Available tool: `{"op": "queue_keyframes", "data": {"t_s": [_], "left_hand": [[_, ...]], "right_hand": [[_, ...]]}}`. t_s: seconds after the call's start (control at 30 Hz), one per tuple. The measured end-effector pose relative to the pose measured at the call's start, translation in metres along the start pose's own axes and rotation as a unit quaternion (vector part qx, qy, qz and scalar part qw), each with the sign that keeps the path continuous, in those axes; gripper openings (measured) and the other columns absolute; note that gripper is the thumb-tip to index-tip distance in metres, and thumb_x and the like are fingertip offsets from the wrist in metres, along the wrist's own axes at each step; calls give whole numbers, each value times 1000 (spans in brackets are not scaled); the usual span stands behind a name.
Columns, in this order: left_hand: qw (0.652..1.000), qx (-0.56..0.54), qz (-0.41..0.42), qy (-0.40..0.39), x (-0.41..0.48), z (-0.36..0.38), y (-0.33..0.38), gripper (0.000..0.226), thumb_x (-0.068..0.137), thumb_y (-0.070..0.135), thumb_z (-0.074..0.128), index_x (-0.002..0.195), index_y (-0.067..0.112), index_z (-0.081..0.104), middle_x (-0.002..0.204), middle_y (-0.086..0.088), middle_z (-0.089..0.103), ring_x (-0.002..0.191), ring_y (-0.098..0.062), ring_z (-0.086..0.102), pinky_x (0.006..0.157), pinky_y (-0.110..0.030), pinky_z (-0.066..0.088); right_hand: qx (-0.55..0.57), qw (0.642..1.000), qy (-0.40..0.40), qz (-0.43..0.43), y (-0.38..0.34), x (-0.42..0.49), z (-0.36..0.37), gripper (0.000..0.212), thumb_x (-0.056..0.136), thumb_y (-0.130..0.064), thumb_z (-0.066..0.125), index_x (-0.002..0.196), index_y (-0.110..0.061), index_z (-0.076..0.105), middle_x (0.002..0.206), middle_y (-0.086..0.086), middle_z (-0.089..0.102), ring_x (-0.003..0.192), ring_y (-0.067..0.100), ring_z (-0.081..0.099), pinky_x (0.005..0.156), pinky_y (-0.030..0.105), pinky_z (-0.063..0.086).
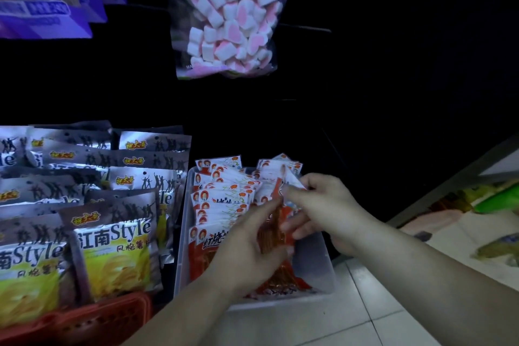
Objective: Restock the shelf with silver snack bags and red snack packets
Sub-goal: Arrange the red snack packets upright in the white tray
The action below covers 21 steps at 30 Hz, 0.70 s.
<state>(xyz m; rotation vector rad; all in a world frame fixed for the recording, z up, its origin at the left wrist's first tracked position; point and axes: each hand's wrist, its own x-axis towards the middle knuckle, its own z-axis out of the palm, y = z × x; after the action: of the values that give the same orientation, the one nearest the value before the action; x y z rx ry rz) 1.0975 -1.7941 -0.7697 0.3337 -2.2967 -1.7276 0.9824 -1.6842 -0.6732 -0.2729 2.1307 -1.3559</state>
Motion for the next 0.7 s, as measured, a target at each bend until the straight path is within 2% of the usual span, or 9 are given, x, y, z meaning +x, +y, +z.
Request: {"op": "queue_keyframes", "data": {"t_s": [0.1, 0.2, 0.23, 0.3, 0.37, 0.43, 0.53, 0.63, 0.7], "left_hand": [[993, -95, -19, 73, -2, -6, 18, 56, 95, -4, 58, 138, 32, 59, 124, 10, 71, 113, -2, 67, 93, -28, 58], [981, -182, -56, 48, -2, -20, 34, 56, 97, -16, 49, 133, 26, 62, 113, 0, 76, 104, -12, 73, 85, -27, 60], [978, -196, -66, 32, -3, -23, 35, 58, 98, -14, 51, 133, 32, 60, 114, 0, 76, 106, -15, 73, 84, -28, 60], [974, -207, -87, 26, -4, -28, 34, 69, 98, -7, 58, 139, 48, 50, 122, 4, 72, 111, -16, 69, 83, -27, 59], [976, -187, -99, 42, -8, -31, 37, 87, 96, 1, 65, 138, 71, 35, 125, 23, 56, 114, -2, 58, 82, -20, 53], [978, -185, -89, 33, -12, -31, 38, 94, 95, 3, 68, 133, 78, 27, 118, 30, 51, 106, 0, 58, 72, -16, 53], [983, -170, -71, 18, -18, -27, 43, 92, 94, 0, 68, 142, 65, 24, 97, 39, 64, 90, -3, 69, 69, -18, 58], [979, -185, -82, 37, -17, -26, 47, 81, 91, 21, 75, 151, 50, 30, 94, 13, 73, 90, -9, 72, 78, -27, 60], [966, -223, -111, 72, -14, -27, 47, 77, 83, 33, 81, 147, 42, 41, 102, 6, 75, 99, -13, 73, 82, -32, 60]], "right_hand": [[91, 996, 9, 22, -12, -12, -4, 43, 99, -50, 60, 109, -9, 68, 94, 16, 77, 78, 32, 75, 56, 33, 55], [11, 993, 102, -66, -2, -20, -11, 19, 98, -31, 68, 114, -23, 62, 107, 3, 71, 92, 16, 70, 66, 21, 55], [-6, 993, 90, -76, 4, -24, -12, 30, 95, -20, 73, 120, -30, 59, 108, -3, 69, 94, 12, 69, 66, 16, 54], [22, 995, 43, -88, 18, -33, -14, 53, 92, -4, 73, 130, -36, 56, 99, 6, 73, 92, 19, 73, 68, 22, 60], [52, 993, 21, -103, 23, -40, -15, 58, 92, 3, 69, 130, -38, 57, 89, 19, 71, 88, 26, 75, 68, 28, 62], [48, 992, 24, -117, 28, -39, -16, 59, 93, 5, 67, 133, -37, 57, 87, 23, 68, 86, 30, 74, 70, 31, 61], [42, 993, 26, -111, 32, -37, -13, 61, 91, -1, 73, 134, -38, 53, 87, 9, 72, 89, 23, 76, 79, 40, 63], [52, 991, 28, -120, 33, -38, -12, 63, 89, 0, 75, 135, -37, 53, 95, 1, 74, 90, 22, 77, 75, 40, 64], [58, 991, 3, -123, 30, -38, -14, 64, 89, 5, 73, 136, -34, 55, 99, 2, 74, 90, 25, 76, 70, 39, 63]]}}
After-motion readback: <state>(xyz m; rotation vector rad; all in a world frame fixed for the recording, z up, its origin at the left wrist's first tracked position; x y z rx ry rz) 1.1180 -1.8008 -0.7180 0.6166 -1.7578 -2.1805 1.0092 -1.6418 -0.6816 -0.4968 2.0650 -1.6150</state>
